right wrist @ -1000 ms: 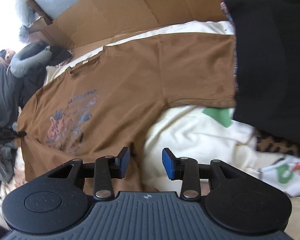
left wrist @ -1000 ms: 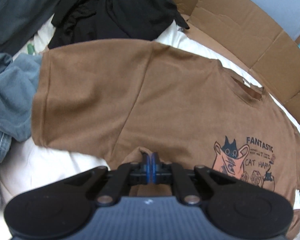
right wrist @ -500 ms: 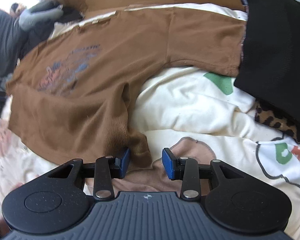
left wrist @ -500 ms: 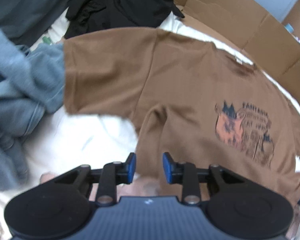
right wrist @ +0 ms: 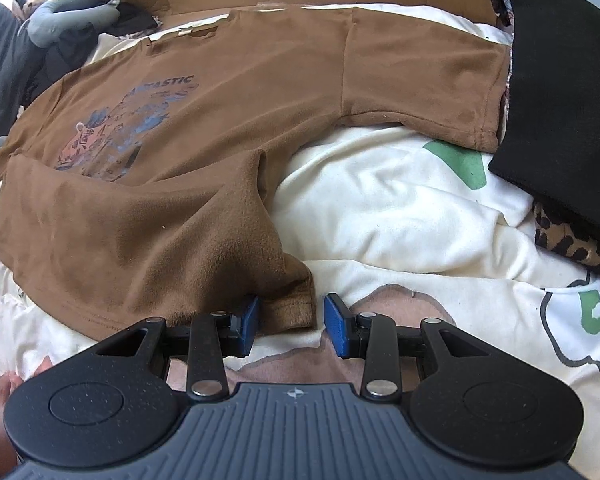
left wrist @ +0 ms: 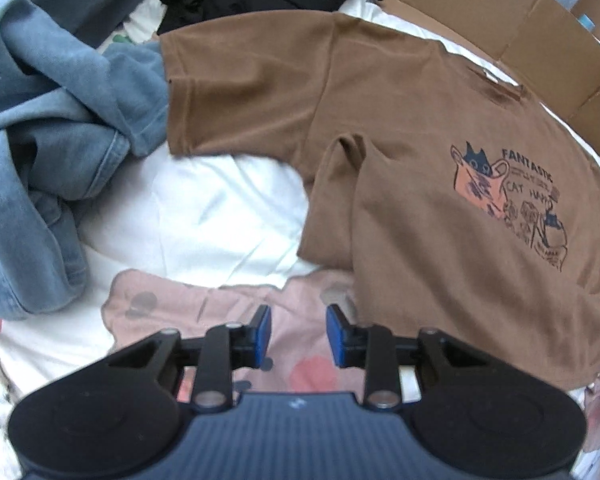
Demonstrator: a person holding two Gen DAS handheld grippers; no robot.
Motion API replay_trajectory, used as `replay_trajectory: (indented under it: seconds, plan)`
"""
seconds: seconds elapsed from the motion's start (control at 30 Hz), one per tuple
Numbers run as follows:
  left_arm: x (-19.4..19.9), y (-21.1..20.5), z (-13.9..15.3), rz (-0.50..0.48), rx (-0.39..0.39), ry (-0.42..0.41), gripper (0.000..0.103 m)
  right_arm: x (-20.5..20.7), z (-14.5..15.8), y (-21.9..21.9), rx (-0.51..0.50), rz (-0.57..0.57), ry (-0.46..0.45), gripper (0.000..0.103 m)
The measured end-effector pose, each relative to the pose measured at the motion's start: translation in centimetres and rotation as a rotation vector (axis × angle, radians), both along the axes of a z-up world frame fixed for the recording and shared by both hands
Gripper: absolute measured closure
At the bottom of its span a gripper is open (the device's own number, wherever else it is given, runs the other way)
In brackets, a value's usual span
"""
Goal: Fold clothes
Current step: 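Open both tools and release the folded shirt side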
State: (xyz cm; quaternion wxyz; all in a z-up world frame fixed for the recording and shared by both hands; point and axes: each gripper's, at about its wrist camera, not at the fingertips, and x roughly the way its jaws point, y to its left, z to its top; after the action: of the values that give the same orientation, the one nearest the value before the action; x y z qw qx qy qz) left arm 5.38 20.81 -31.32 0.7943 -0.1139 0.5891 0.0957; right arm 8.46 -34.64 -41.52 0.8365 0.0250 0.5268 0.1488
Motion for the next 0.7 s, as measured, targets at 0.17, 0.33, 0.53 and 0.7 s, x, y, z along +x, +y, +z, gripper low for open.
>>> replay_trajectory:
  seconds: [0.17, 0.33, 0.53, 0.7]
  plan:
    - [-0.4, -0.8, 0.3, -0.025, -0.008, -0.002, 0.070, 0.0, 0.6, 0.3, -0.001, -0.006, 0.021, 0.083]
    - [-0.8, -1.0, 0.6, -0.043, -0.006, -0.006, 0.067, -0.7, 1.8, -0.3, 0.053, -0.030, 0.027, 0.079]
    - [-1.5, -0.4, 0.2, -0.037, 0.000, 0.014, 0.067, -1.0, 2.6, -2.7, 0.121, -0.131, -0.001, 0.078]
    - [-1.9, 0.0, -0.2, -0.025, 0.003, 0.030, 0.067, -0.6, 1.5, -3.2, 0.128, -0.158, 0.032, 0.078]
